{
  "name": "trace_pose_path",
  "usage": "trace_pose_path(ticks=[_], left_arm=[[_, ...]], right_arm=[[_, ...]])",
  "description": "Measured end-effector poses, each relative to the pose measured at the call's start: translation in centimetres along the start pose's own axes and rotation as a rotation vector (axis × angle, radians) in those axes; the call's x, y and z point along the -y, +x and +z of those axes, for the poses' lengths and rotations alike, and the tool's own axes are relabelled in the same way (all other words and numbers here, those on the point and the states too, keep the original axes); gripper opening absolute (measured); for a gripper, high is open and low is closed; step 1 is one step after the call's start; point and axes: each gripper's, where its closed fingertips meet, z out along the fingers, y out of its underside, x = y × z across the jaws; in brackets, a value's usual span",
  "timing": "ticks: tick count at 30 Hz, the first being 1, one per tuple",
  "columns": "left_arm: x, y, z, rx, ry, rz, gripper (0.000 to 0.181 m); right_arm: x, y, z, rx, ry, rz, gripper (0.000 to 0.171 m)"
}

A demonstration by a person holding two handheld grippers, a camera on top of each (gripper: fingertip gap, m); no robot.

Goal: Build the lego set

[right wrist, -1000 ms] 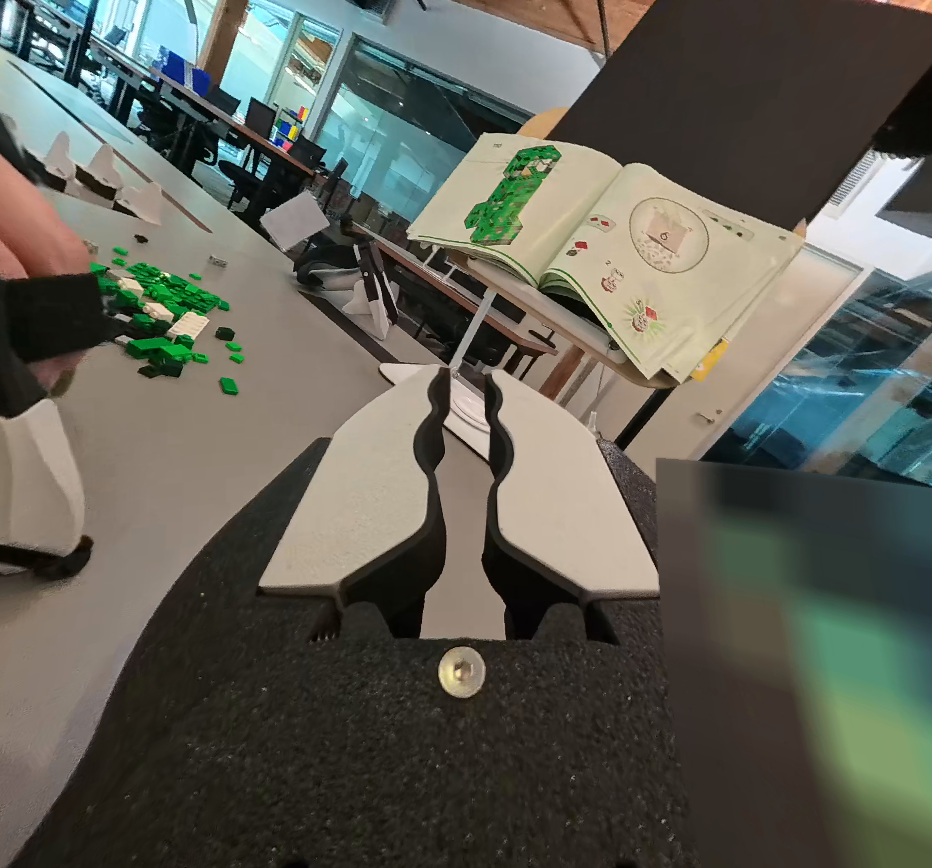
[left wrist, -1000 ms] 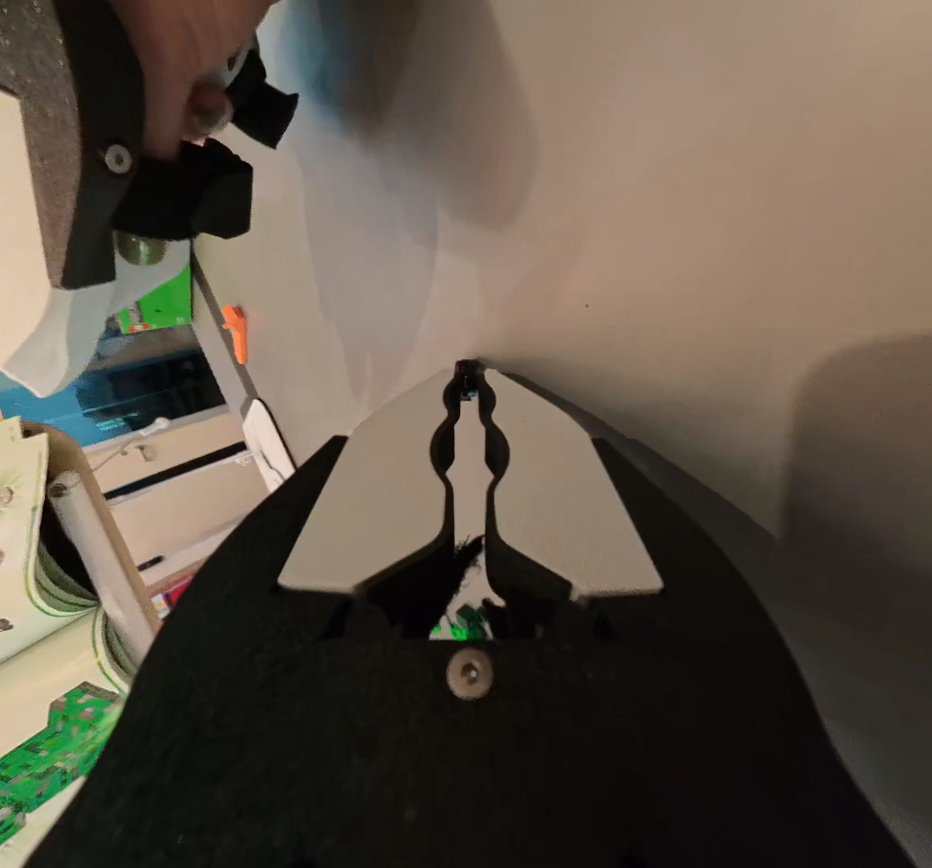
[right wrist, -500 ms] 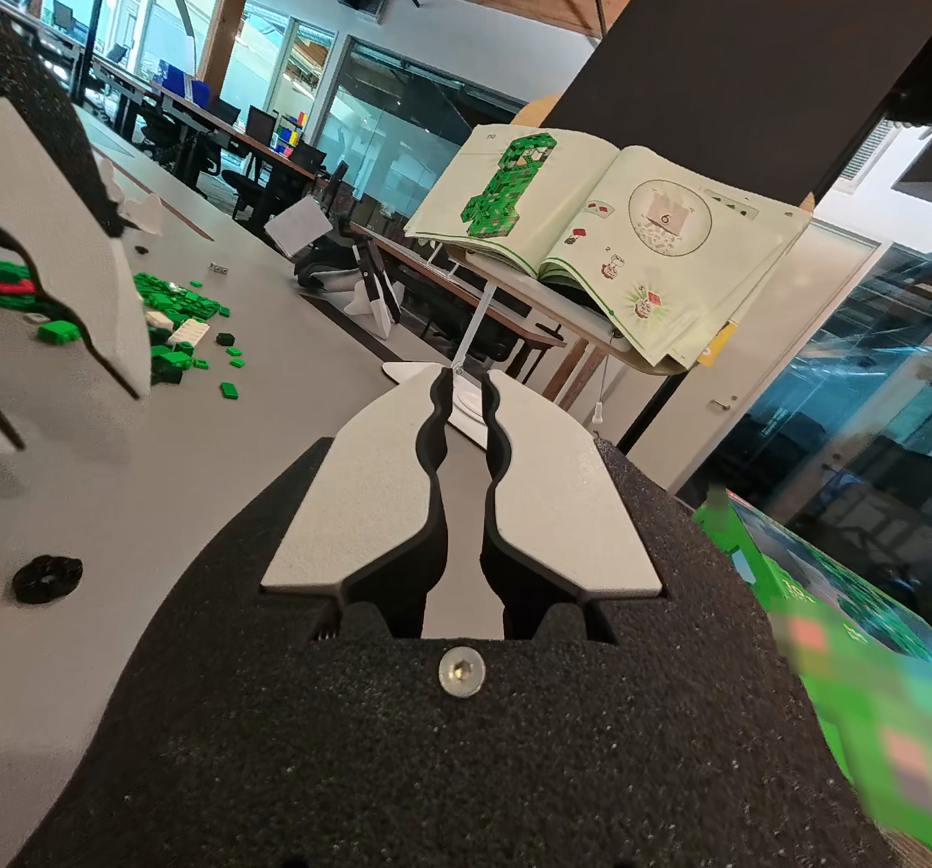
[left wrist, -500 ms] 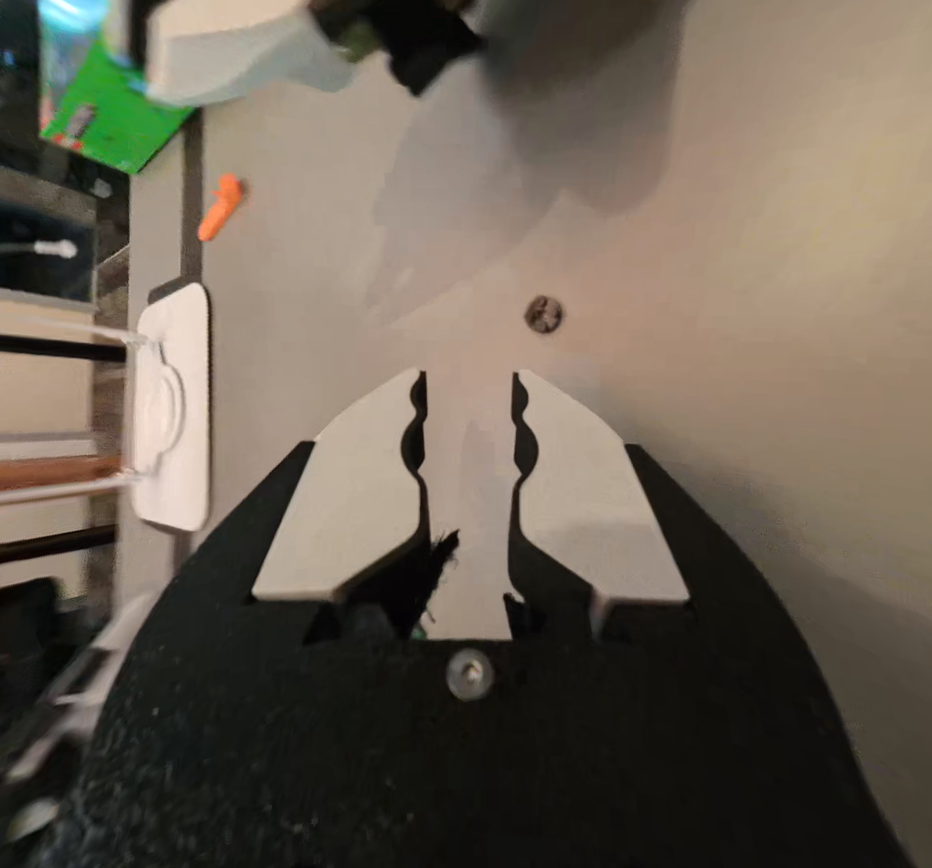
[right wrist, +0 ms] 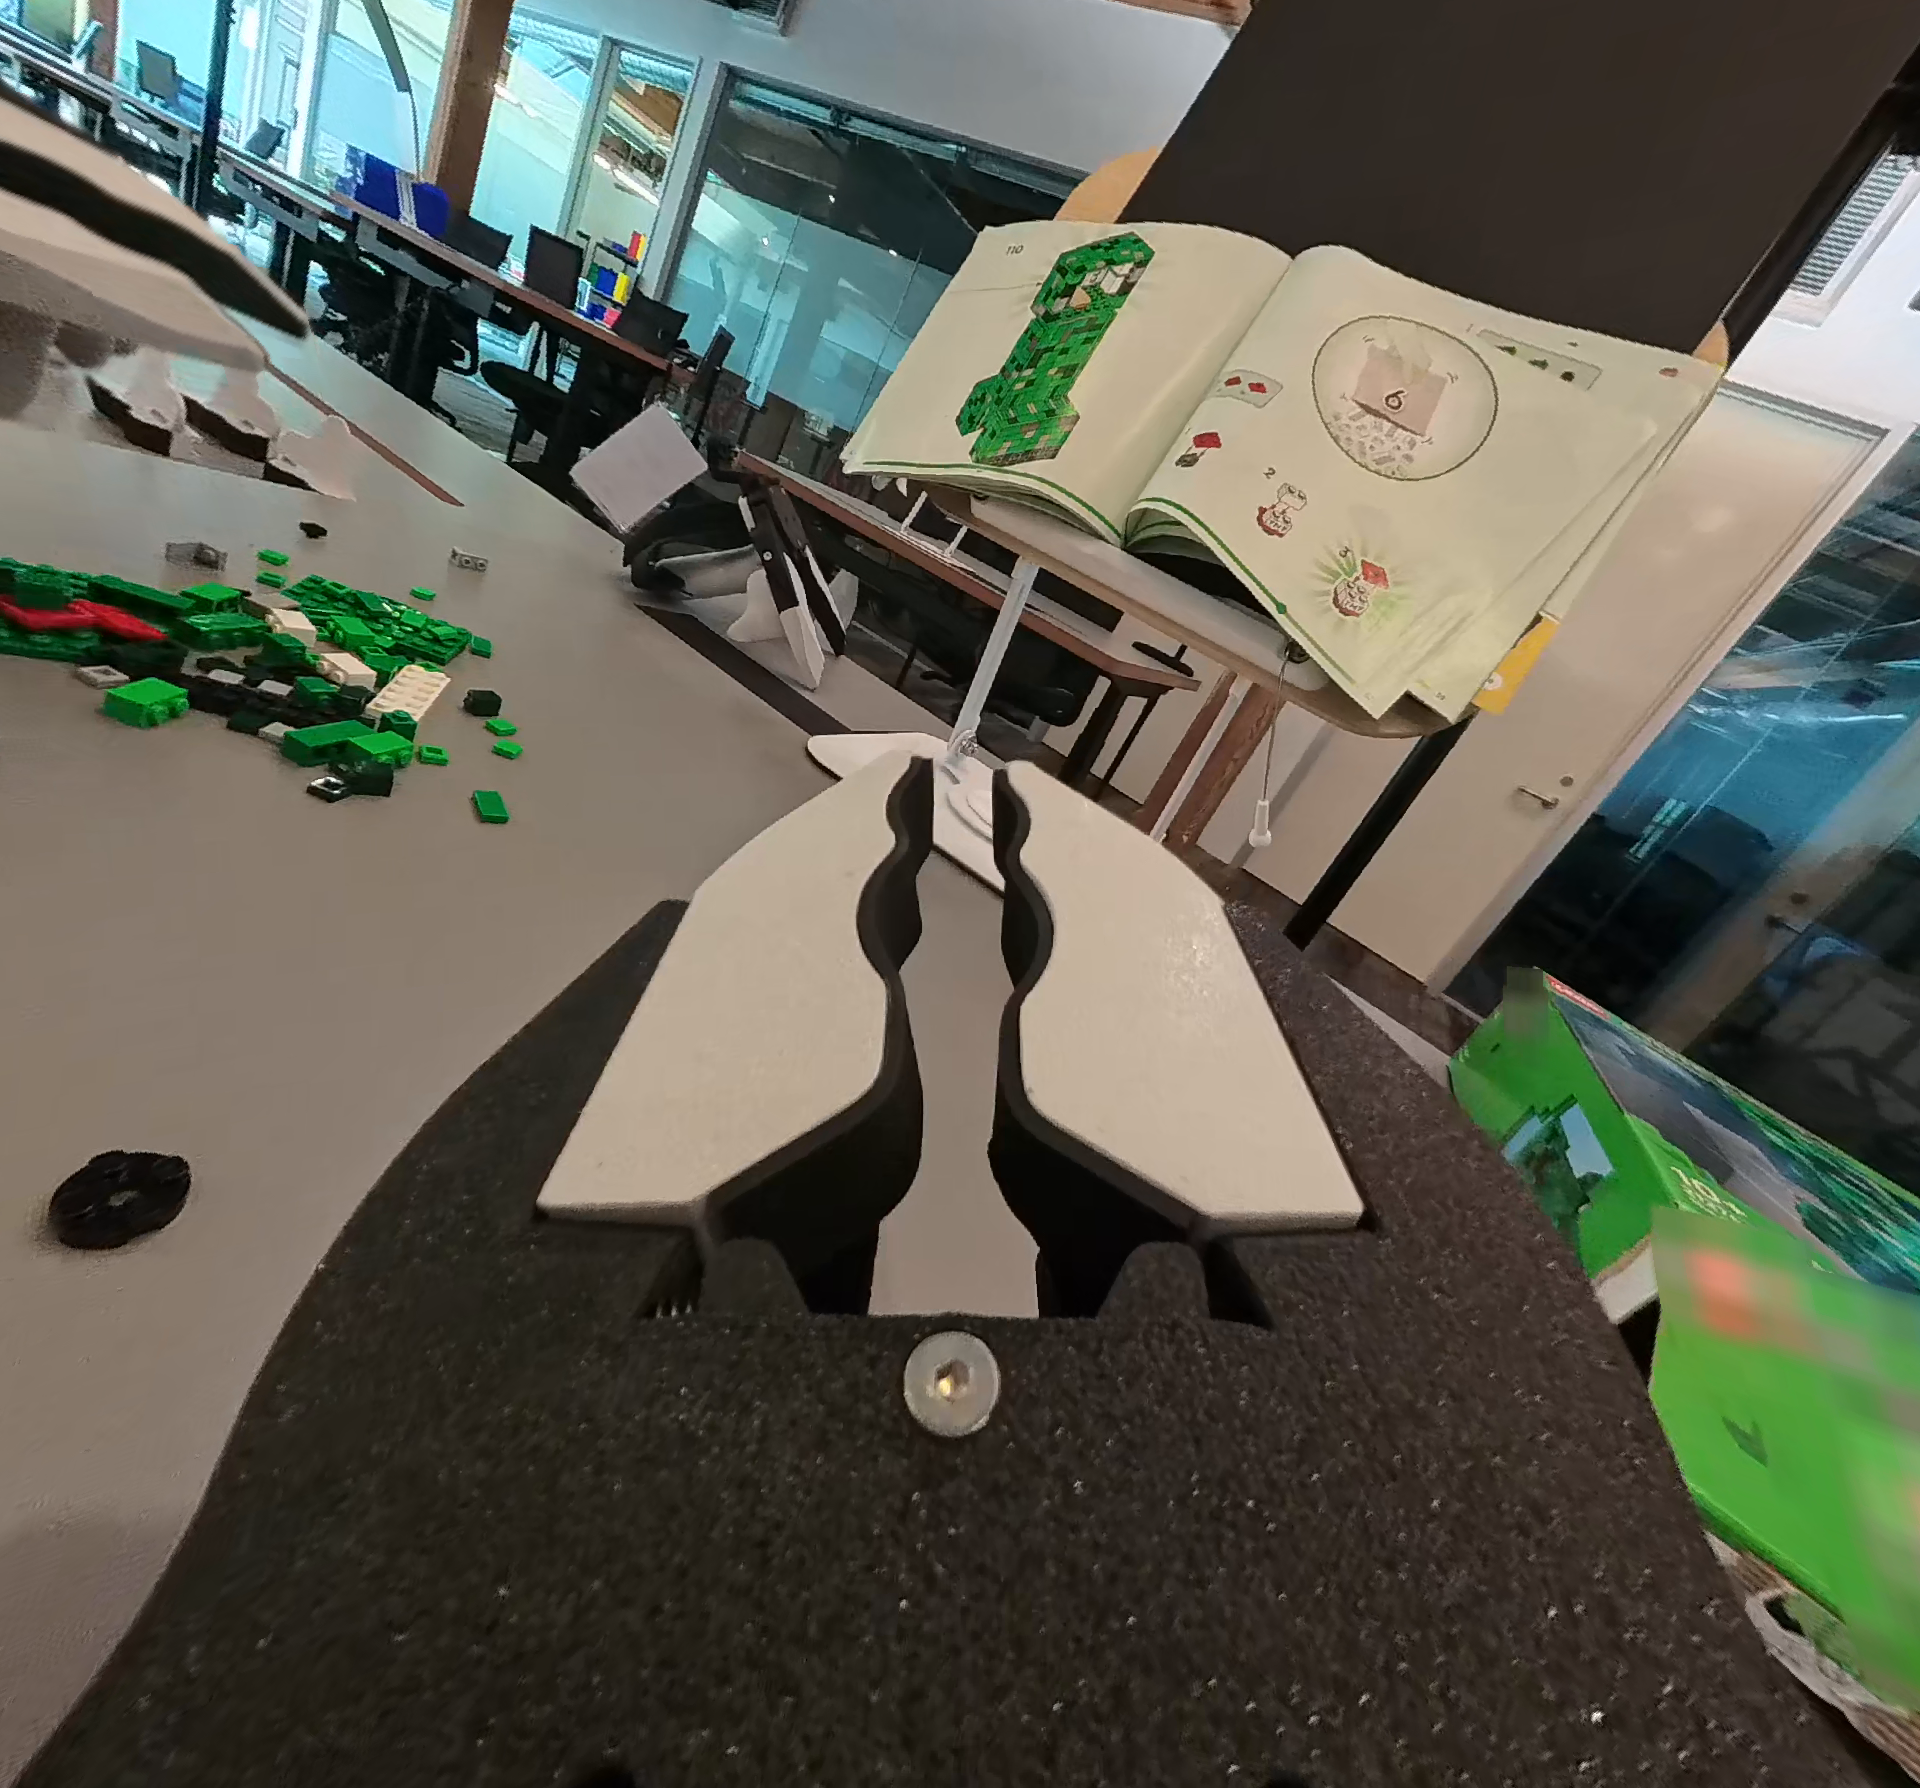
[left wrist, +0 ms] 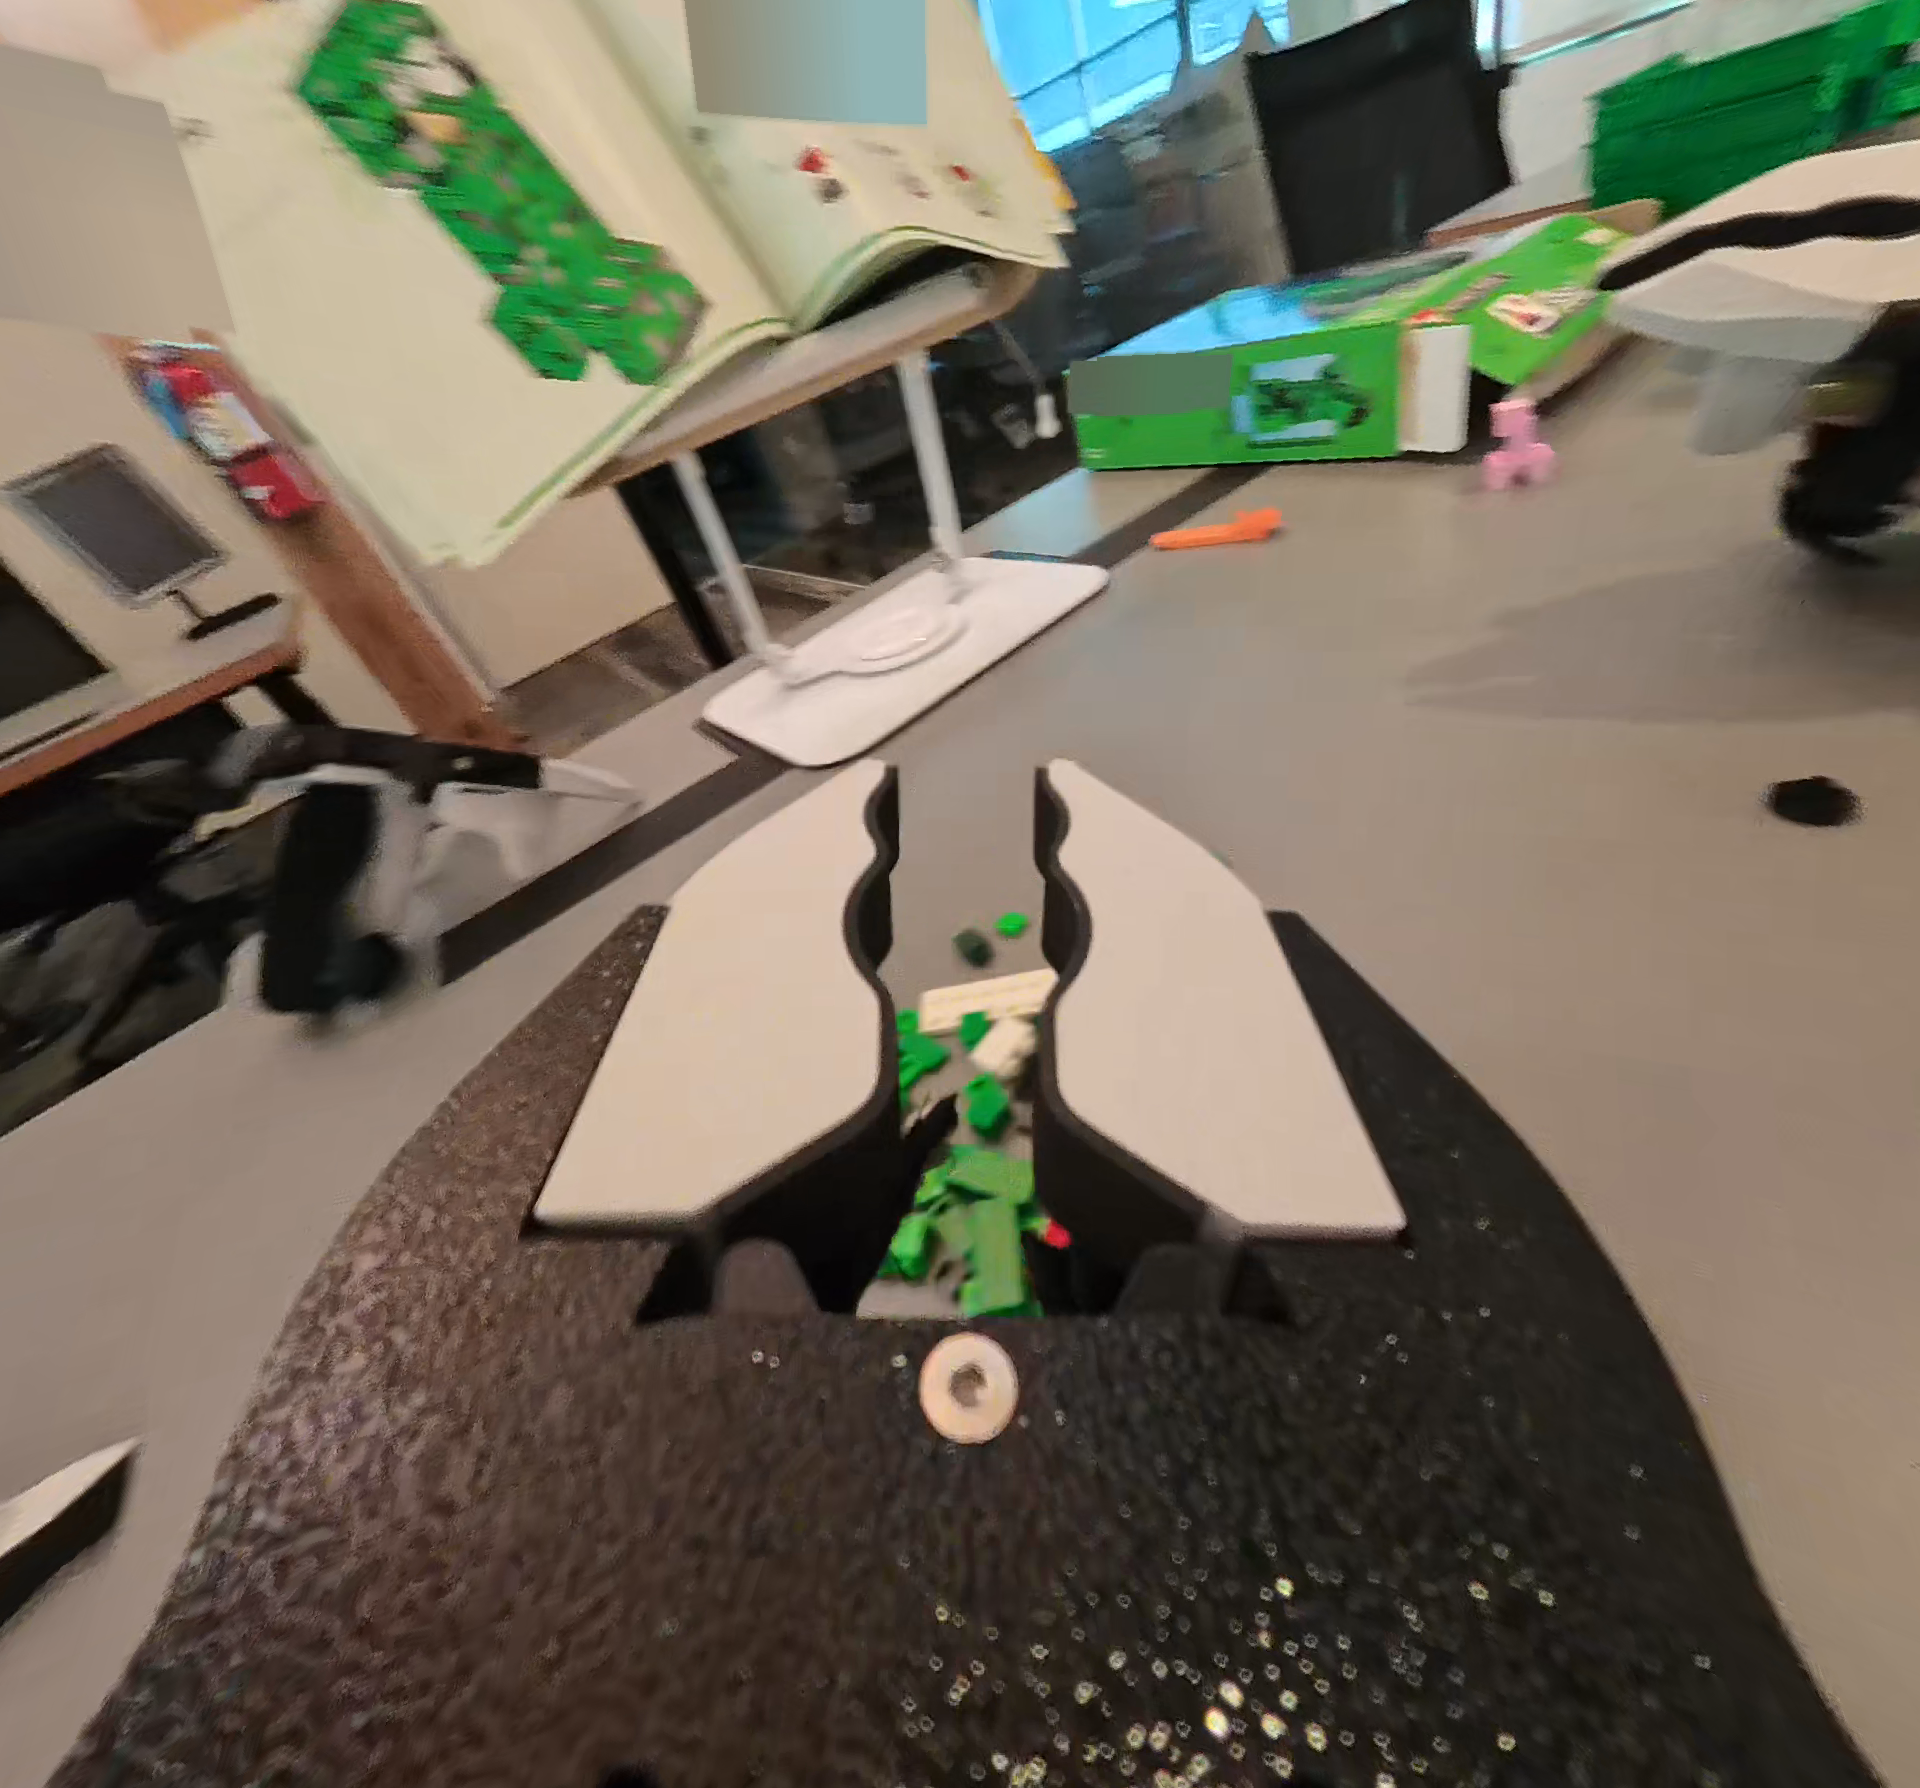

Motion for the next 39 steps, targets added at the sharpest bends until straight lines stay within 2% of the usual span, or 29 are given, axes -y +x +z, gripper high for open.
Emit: trace_pose_path(ticks=[4, 9, 11, 15, 19, 23, 27, 29, 31, 39], left_arm=[[-1.6, -2.9, -1.1, 0.099, -0.037, -0.032, 0.032], [-0.8, -4.5, -1.9, 0.187, 0.061, -0.107, 0.032], [0.0, -4.8, -2.5, 0.207, 0.123, -0.112, 0.029], [0.9, -4.7, -3.0, 0.179, 0.200, -0.154, 0.027], [0.7, -4.6, -3.0, 0.156, 0.199, -0.202, 0.026], [0.7, -4.1, -2.8, 0.131, 0.202, -0.231, 0.023], [0.4, -3.3, -2.4, 0.105, 0.184, -0.217, 0.020], [0.5, -3.2, -2.4, 0.105, 0.180, -0.194, 0.019], [0.5, -2.9, -2.3, 0.102, 0.176, -0.175, 0.018], [0.4, -2.0, -2.0, 0.085, 0.150, -0.098, 0.014]], right_arm=[[-0.4, -0.1, 0.4, 0.003, -0.018, -0.024, 0.010], [-1.1, -1.2, 0.6, 0.060, -0.074, -0.035, 0.010], [-2.1, -2.3, 0.5, 0.108, -0.157, -0.031, 0.010], [-1.9, -3.8, -0.6, 0.139, -0.265, -0.020, 0.009], [-1.4, -6.9, -1.8, 0.302, -0.412, 0.174, 0.015], [-3.3, -9.4, -3.6, 0.394, -0.633, 0.215, 0.023], [-4.5, -12.2, -4.9, 0.428, -0.731, 0.269, 0.026], [-4.1, -12.7, -4.5, 0.429, -0.715, 0.242, 0.027], [-4.1, -13.7, -4.6, 0.470, -0.742, 0.300, 0.027], [-5.0, -13.9, -4.9, 0.435, -0.821, 0.283, 0.022]])
